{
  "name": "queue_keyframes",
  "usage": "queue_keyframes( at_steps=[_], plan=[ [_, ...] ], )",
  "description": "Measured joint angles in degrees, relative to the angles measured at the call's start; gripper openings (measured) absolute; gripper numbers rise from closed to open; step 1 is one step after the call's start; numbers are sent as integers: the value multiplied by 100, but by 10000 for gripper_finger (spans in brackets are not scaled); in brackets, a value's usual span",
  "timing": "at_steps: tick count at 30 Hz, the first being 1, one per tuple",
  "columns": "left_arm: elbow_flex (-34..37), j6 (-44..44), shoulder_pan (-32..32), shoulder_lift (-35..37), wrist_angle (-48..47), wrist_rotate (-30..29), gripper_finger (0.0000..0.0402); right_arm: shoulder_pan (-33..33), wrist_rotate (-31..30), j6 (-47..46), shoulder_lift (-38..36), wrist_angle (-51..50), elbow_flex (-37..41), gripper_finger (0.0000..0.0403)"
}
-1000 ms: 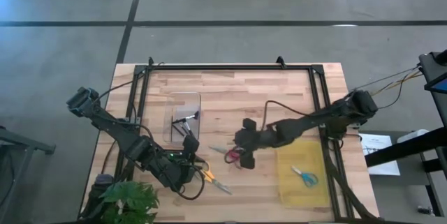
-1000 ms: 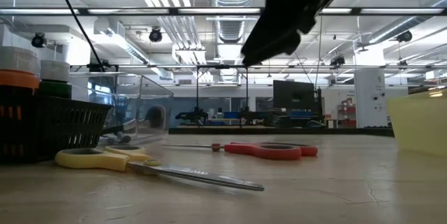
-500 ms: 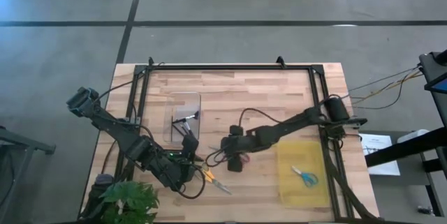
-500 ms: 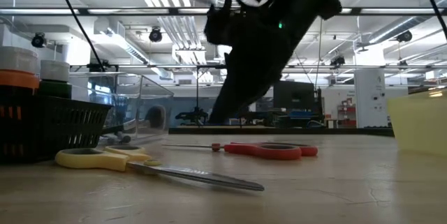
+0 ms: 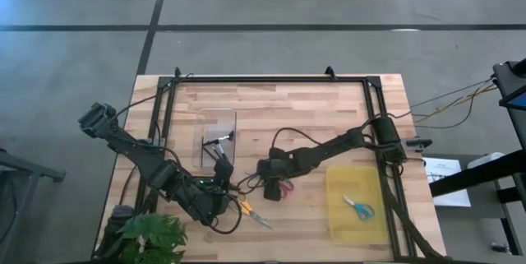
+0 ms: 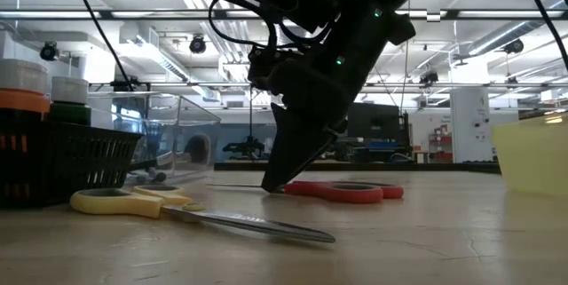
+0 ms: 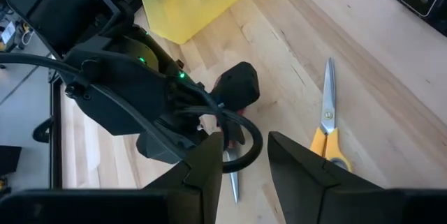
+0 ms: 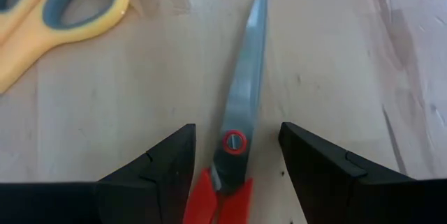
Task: Pick & Place Paint Supplies
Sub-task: Put the red scissors into the yellow bin
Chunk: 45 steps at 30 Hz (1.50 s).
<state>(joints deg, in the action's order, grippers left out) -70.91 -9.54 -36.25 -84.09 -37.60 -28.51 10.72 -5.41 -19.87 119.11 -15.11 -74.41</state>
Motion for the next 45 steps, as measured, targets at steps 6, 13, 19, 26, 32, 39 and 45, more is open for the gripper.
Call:
queue_keyframes(
  at_steps=[6,13,19,26,32,39,45],
  plan=[
    [0,2,0,0,2,0,123,-2,47,-260,0,-160,1,209],
    [0,2,0,2,3,0,123,-7,44,-416,0,-269,7,151],
    [0,2,-2,2,4,0,123,-11,35,-376,0,-299,17,68],
    [0,2,-2,2,4,2,123,-7,98,-240,-65,-322,28,41],
    [0,1,-2,4,2,2,123,50,11,-230,-289,-751,42,40],
    [0,1,-2,4,4,2,123,220,-289,-287,-627,-1062,30,18],
    [0,0,-2,4,6,4,123,418,-510,-429,-899,-1303,33,7]
  ],
)
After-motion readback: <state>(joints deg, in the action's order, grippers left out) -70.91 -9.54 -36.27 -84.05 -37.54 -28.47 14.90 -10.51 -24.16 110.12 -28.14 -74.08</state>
